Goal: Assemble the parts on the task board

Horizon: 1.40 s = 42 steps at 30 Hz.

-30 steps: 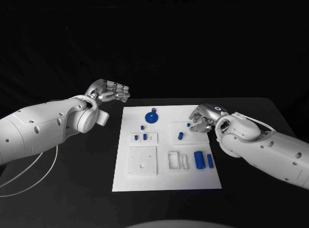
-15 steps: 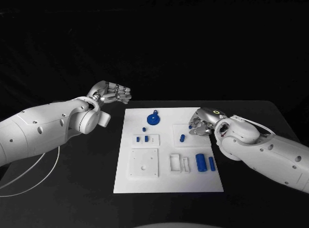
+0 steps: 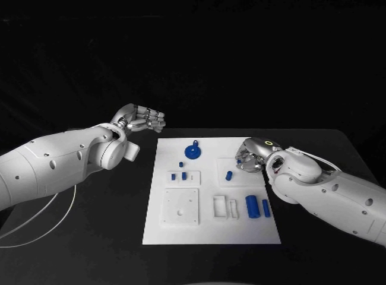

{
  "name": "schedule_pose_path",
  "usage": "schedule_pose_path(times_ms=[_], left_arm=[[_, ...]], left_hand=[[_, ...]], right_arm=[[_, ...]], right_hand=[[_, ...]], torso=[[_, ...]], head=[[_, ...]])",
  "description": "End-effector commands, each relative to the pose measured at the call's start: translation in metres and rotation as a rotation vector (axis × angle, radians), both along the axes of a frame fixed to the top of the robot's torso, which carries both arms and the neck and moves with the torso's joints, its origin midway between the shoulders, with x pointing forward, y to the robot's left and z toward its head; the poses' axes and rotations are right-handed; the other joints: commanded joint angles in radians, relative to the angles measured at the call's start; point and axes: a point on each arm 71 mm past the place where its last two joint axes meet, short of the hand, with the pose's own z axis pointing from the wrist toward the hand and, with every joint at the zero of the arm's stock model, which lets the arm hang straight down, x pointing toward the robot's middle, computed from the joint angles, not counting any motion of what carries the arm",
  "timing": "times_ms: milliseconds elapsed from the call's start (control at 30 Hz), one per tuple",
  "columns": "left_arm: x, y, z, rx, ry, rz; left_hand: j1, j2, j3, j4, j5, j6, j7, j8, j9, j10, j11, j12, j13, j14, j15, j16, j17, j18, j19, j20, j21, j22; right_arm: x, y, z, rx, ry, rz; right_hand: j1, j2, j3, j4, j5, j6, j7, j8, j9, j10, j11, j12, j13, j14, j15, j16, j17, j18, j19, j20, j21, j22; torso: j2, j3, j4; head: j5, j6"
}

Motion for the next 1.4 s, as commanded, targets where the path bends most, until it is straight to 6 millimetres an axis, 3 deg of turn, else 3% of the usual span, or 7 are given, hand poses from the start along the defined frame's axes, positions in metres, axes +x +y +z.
schedule_pose_path(times_ms=[33,333,567,900,1100,1333,1400], left_arm=[[0.0,-0.003,0.002,-0.012,0.004,-0.015],[0.0,-0.003,0.001,-0.011,0.009,-0.017],[0.0,-0.003,0.001,-0.01,0.013,-0.02],[0.0,-0.002,0.0,-0.008,0.021,-0.025],[0.0,-0.003,0.0,-0.008,0.028,-0.032],[0.001,-0.002,-0.001,-0.006,0.036,-0.035],[0.001,-0.002,-0.001,-0.006,0.036,-0.035]], left_hand=[[-0.003,0.004,0.0,-0.002,-0.004,0.006,0.0,0.005,0.001,0.003,0.0,-0.001,-0.001,-0.008,-0.001,-0.004,0.0,0.009,0.005,0.002,-0.005,-0.001],[-0.003,0.005,0.0,-0.002,-0.004,0.006,0.0,0.005,0.001,0.003,0.001,-0.001,-0.001,-0.009,0.0,-0.005,0.0,0.008,0.004,0.002,-0.005,-0.001],[-0.002,0.005,0.0,-0.003,-0.004,0.006,0.0,0.005,0.001,0.003,0.0,-0.001,-0.001,-0.01,0.0,-0.004,0.0,0.009,0.003,0.002,-0.005,-0.001],[-0.002,0.005,0.0,-0.003,-0.003,0.006,0.0,0.005,0.001,0.003,0.0,-0.001,-0.001,-0.009,0.0,-0.004,0.0,0.009,0.004,0.002,-0.005,-0.001],[-0.001,0.006,0.0,-0.005,-0.001,0.007,0.0,0.005,0.001,0.004,-0.001,-0.001,-0.001,0.006,-0.005,-0.003,0.002,0.009,0.011,-0.001,-0.001,0.006],[-0.005,0.007,0.0,-0.005,0.001,0.005,0.001,0.004,0.001,0.0,0.001,-0.001,-0.001,-0.004,-0.002,-0.004,0.0,0.007,0.004,0.0,-0.007,0.016],[-0.005,0.007,0.0,-0.005,0.001,0.005,0.001,0.004,0.001,0.0,0.001,-0.001,-0.001,-0.004,-0.002,-0.004,0.0,0.007,0.004,0.0,-0.007,0.016]], right_arm=[[0.0,0.002,0.0,-0.019,-0.006,-0.003],[0.003,0.0,-0.003,-0.036,0.001,-0.01],[0.004,0.002,-0.004,-0.042,0.006,-0.007],[0.005,0.005,-0.006,-0.055,0.015,-0.005],[0.005,0.005,-0.009,-0.082,0.031,-0.012],[0.005,0.008,-0.011,-0.109,0.049,-0.015],[0.005,0.008,-0.011,-0.109,0.045,-0.016]], right_hand=[[-0.007,-0.004,0.018,0.002,0.003,0.005,0.003,-0.004,0.001,0.003,0.003,0.002,0.0,0.004,-0.005,0.006,0.0,-0.009,0.049,-0.002,0.007,-0.003],[-0.01,-0.001,0.077,0.006,0.011,0.019,0.0,-0.004,0.001,0.013,-0.002,0.005,0.0,0.003,-0.007,0.008,-0.001,-0.011,0.048,-0.004,0.01,-0.007],[-0.016,-0.004,0.062,0.01,0.019,0.024,-0.003,-0.004,0.002,0.017,-0.004,0.006,0.0,0.003,-0.008,0.008,-0.002,-0.012,0.048,-0.005,0.011,-0.009],[-0.004,0.025,0.084,-0.012,0.044,0.084,-0.016,-0.003,0.008,0.065,-0.022,0.008,0.002,0.005,-0.022,0.007,-0.003,-0.018,0.048,-0.017,0.028,-0.002],[-0.013,0.026,0.091,-0.024,0.096,0.103,-0.02,-0.003,0.01,0.085,-0.027,0.004,0.003,0.005,-0.029,0.005,-0.003,-0.021,0.048,-0.024,0.031,0.0],[-0.042,0.025,0.119,-0.033,0.23,0.109,-0.022,-0.003,0.01,0.097,-0.026,-0.003,0.003,0.004,-0.033,0.008,0.002,-0.022,0.048,-0.029,0.045,0.009],[-0.046,0.024,0.129,-0.037,0.237,0.112,-0.023,-0.003,0.011,0.1,-0.026,-0.003,0.003,0.004,-0.033,0.009,0.003,-0.021,0.048,-0.03,0.048,0.012]], torso=[[0.0,0.0003,-0.0006],[0.0,0.0009,-0.0012],[0.0,0.0003,-0.0003],[0.0,-0.0002,-0.001],[-0.001,0.0,-0.001],[0.0,0.0012,-0.0013],[0.0,0.0014,-0.0011]], head=[[0.004,0.005],[0.005,0.011],[0.009,0.012],[0.012,0.011],[0.013,0.009],[0.013,0.01],[0.013,0.01]])
